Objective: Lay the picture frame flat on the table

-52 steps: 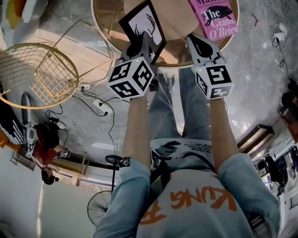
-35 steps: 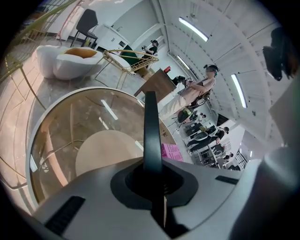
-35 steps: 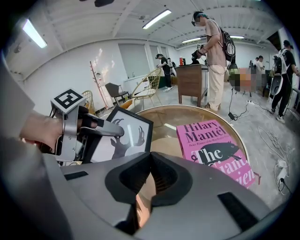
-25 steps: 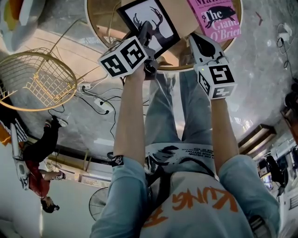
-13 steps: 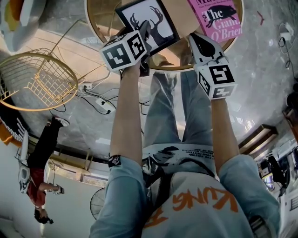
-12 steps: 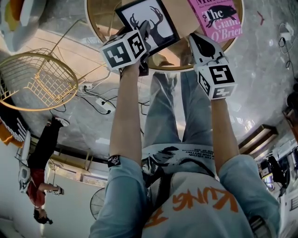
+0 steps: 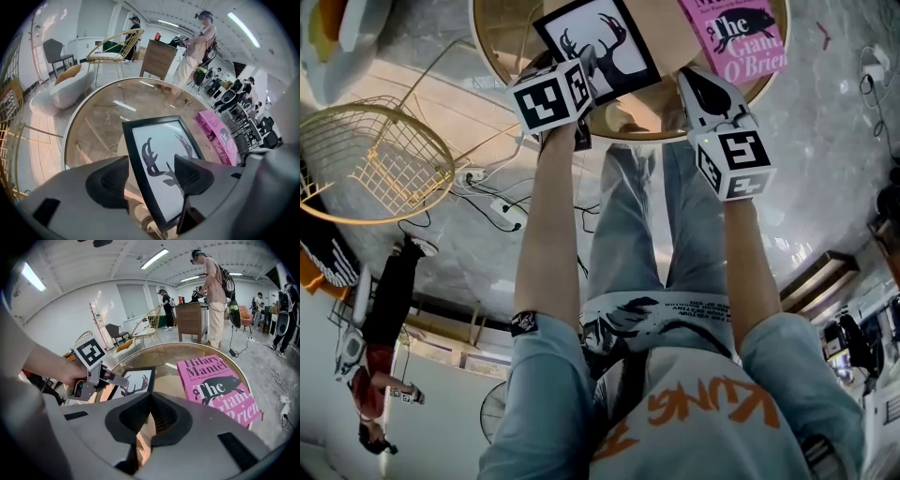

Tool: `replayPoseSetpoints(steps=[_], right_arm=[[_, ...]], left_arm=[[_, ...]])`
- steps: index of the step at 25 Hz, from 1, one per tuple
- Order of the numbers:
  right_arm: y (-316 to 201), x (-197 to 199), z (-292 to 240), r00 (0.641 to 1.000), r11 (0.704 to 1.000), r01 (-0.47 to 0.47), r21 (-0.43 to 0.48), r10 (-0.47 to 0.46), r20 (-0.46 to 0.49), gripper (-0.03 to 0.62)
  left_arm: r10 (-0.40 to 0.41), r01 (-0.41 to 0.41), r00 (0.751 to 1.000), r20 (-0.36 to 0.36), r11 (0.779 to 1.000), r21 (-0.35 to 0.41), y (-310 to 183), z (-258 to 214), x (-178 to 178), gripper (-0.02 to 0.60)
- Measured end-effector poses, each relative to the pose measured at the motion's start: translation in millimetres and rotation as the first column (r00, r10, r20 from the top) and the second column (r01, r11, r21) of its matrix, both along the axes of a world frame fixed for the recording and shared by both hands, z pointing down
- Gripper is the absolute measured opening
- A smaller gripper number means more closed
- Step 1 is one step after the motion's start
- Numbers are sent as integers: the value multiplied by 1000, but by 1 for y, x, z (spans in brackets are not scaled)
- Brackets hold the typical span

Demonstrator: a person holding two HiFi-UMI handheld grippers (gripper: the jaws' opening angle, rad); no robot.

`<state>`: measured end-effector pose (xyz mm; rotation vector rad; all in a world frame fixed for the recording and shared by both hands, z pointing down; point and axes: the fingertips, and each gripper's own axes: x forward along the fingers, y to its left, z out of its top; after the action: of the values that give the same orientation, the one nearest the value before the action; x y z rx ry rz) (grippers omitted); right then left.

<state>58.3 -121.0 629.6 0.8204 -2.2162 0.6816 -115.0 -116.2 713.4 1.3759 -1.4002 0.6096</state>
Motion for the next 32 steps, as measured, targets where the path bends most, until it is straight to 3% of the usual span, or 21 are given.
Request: replayPoseSetpoints(steps=[5,10,13,15,19,23,32], right_arm=[[1,-2,-5,1000,1000,6,11,-6,0,-3],[2,-9,-20,1000,999,24,27,-24,6,-3],[2,-16,-34,999,998,37,46,-38,11,-3],[4,-24,-47,999,998,44,54,-45,15,-3],[1,-41,-80,996,992,76,97,-79,31,-3],[6,-52,-118,995,988,90,129,-95,38,-3],[5,-74,-210,990,977,69,203,-92,105,-3]], left_arm=[[-43,45,998,-46,998,47,6,-10,3,304],[-90,96,995,-48,987,129,8,-41,-3,117],[-111,116,993,-40,977,179,9,-67,-7,44],[-122,131,991,-52,968,213,12,-87,-11,28],[-163,187,981,-103,935,300,12,-130,-18,20],[-166,211,976,-143,887,411,16,-188,-24,20],[-169,179,983,-73,782,598,29,-315,-42,18]])
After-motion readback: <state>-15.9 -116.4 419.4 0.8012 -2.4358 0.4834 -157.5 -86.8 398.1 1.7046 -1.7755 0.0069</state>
